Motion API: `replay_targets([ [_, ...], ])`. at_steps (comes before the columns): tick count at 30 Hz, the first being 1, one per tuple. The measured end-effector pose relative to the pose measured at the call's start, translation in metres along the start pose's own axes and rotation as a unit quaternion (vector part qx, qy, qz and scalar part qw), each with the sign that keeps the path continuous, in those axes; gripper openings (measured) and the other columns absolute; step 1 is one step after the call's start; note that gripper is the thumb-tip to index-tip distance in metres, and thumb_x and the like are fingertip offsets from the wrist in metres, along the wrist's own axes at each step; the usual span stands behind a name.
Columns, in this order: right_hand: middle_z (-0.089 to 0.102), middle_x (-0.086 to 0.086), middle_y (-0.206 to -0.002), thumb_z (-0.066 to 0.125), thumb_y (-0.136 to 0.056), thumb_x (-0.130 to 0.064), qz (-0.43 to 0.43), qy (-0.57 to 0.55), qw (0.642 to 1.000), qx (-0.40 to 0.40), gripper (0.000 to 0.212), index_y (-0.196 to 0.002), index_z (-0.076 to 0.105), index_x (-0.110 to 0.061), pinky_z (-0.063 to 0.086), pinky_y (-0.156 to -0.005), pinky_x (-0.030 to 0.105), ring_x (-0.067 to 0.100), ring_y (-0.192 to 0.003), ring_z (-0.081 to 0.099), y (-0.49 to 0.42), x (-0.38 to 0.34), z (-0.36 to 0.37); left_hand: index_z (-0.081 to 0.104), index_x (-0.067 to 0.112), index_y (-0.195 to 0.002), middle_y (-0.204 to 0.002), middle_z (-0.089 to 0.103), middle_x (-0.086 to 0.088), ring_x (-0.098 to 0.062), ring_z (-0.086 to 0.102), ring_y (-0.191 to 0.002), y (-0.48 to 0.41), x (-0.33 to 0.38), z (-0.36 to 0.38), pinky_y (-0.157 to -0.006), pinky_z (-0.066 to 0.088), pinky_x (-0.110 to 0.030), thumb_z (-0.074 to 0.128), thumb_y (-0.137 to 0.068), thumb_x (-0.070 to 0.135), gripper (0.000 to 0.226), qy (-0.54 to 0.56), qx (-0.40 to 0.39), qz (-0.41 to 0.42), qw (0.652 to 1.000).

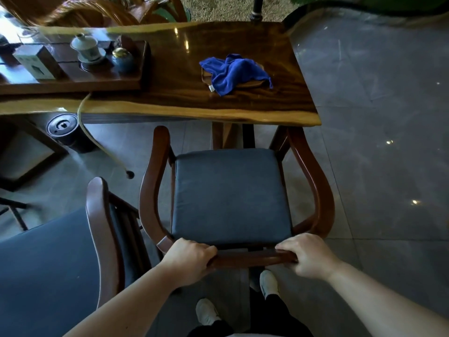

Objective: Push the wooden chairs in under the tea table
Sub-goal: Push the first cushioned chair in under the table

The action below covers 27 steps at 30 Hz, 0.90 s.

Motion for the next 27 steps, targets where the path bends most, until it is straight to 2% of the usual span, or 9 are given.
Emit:
replay_targets([
  [6, 0.072, -0.008, -0.104, 0.057, -0.075, -0.045, 0.004, 0.002, 1.000, -0.003, 0.040, -0.108, 0.070, -0.025, 0.052, -0.085, 0.038, 0.014, -0.098, 0.064, -0.020, -0.020, 0.002, 0.064, 0.032, -0.089, -0.077, 0.067, 0.013, -0.012, 0.063, -0.066, 0.004, -0.031, -0.012, -0.052, 0.047, -0.025, 0.042, -0.079, 0.056, 0.034, 0.013, -0.015, -0.006, 1.000],
  [9, 0.071, -0.010, -0.107, 0.058, -0.078, -0.046, 0.008, 0.003, 1.000, -0.005, 0.040, -0.112, 0.069, -0.027, 0.052, -0.086, 0.037, 0.013, -0.099, 0.064, -0.026, -0.027, 0.002, 0.062, 0.030, -0.098, -0.088, 0.068, 0.010, -0.017, 0.064, -0.078, 0.003, -0.041, -0.016, -0.061, 0.050, -0.032, 0.031, -0.080, 0.058, 0.046, 0.025, -0.044, -0.019, 0.999],
  [12, 0.071, -0.011, -0.109, 0.056, -0.078, -0.049, 0.005, 0.008, 1.000, -0.020, 0.042, -0.114, 0.068, -0.029, 0.052, -0.085, 0.036, 0.012, -0.100, 0.064, -0.027, -0.027, -0.002, 0.060, 0.029, -0.102, -0.094, 0.068, 0.008, -0.019, 0.063, -0.083, 0.001, -0.038, -0.018, -0.066, 0.048, -0.032, 0.024, -0.079, 0.059, 0.052, 0.033, -0.053, -0.015, 0.998],
  [15, 0.071, -0.011, -0.111, 0.055, -0.080, -0.049, -0.003, 0.031, 0.998, -0.051, 0.042, -0.117, 0.066, -0.031, 0.052, -0.085, 0.035, 0.010, -0.101, 0.064, -0.026, -0.026, -0.008, 0.059, 0.028, -0.105, -0.098, 0.067, 0.008, -0.018, 0.061, -0.087, 0.001, -0.033, -0.020, -0.067, 0.041, -0.029, 0.038, -0.087, 0.052, 0.037, 0.042, -0.061, -0.021, 0.997],
  [17, 0.071, -0.011, -0.113, 0.059, -0.080, -0.044, 0.000, 0.040, 0.997, -0.060, 0.041, -0.118, 0.065, -0.031, 0.053, -0.087, 0.034, 0.009, -0.102, 0.064, -0.022, -0.021, -0.012, 0.058, 0.026, -0.106, -0.097, 0.067, 0.006, -0.021, 0.061, -0.087, -0.001, -0.025, -0.019, -0.067, 0.043, -0.030, 0.046, -0.089, 0.048, 0.030, 0.039, -0.066, -0.015, 0.997],
  [21, 0.067, -0.014, -0.121, 0.065, -0.080, -0.032, 0.030, 0.048, 0.995, -0.078, 0.043, -0.123, 0.064, -0.033, 0.049, -0.095, 0.033, 0.009, -0.111, 0.060, -0.009, -0.012, -0.016, 0.058, 0.022, -0.101, -0.092, 0.067, 0.003, -0.027, 0.062, -0.081, -0.005, -0.006, -0.011, -0.063, 0.046, -0.034, 0.048, -0.088, 0.044, 0.028, 0.038, -0.077, -0.004, 0.996],
  [27, 0.070, -0.014, -0.108, 0.066, -0.081, -0.030, 0.040, 0.009, 0.996, -0.076, 0.033, -0.114, 0.068, -0.032, 0.051, -0.087, 0.030, 0.007, -0.100, 0.062, -0.007, -0.014, -0.009, 0.057, 0.027, -0.095, -0.086, 0.065, 0.006, -0.024, 0.063, -0.077, -0.003, -0.008, -0.005, -0.058, 0.049, -0.035, 0.046, -0.084, 0.051, 0.028, 0.031, -0.054, -0.022, 0.998],
])
Point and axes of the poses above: each hand's wrist, its own y-axis away from the middle knuckle, its own z-axis out of the palm, x = y × z, the point moved 2 cm from there along -y, towards the middle knuckle
